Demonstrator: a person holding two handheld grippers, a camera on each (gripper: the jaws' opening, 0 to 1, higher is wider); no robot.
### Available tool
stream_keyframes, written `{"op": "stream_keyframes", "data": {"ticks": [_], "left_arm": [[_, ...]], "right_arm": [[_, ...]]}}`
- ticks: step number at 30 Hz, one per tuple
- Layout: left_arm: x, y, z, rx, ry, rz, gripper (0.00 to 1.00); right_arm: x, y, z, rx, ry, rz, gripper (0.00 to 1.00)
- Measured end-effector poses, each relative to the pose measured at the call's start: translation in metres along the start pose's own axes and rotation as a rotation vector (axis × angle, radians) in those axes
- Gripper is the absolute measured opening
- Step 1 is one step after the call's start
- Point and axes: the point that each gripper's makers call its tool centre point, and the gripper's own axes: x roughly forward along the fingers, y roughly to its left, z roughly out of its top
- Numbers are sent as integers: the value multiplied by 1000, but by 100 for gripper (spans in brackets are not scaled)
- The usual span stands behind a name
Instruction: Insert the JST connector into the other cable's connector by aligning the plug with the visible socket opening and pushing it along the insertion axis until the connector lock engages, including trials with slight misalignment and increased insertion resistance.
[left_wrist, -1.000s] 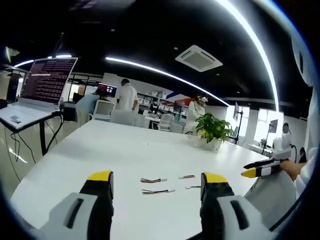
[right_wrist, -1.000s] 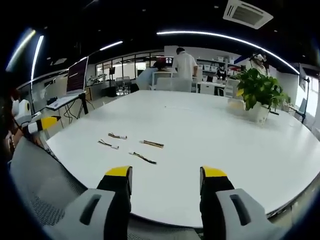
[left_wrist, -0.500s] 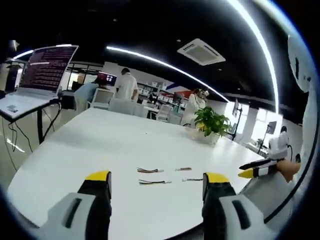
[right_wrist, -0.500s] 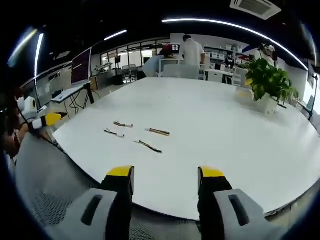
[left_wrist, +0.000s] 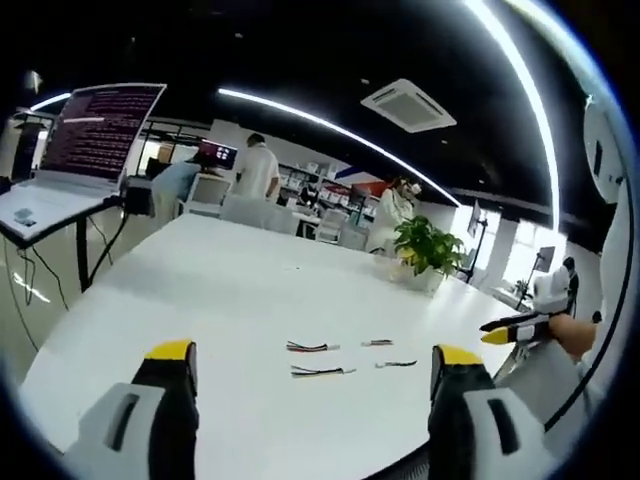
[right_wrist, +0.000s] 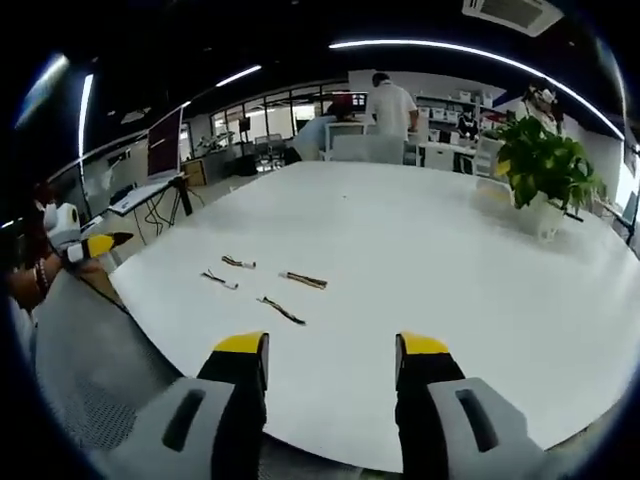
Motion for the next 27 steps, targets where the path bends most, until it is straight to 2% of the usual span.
{"op": "stream_keyframes", "data": {"ticks": [3, 9, 14, 18, 22, 27], "left_arm": [[3, -2, 8, 13, -13, -40, 96], [15, 4, 20, 67, -10, -39, 97], [28, 10, 28, 77, 8, -36, 97], [35, 12, 42, 106, -14, -40, 97], [43, 10, 45, 123, 11, -95, 96], [52, 11, 47, 170, 31, -161, 95]], "right_arm": [[3, -5, 0, 13, -3, 4, 48], [6, -10, 2, -9, -7, 3, 48], [8, -14, 15, -17, -33, -3, 48], [12, -19, 29, -40, -65, -8, 47], [16, -18, 44, -62, -94, 22, 48], [25, -16, 53, -76, -90, 77, 47]]}}
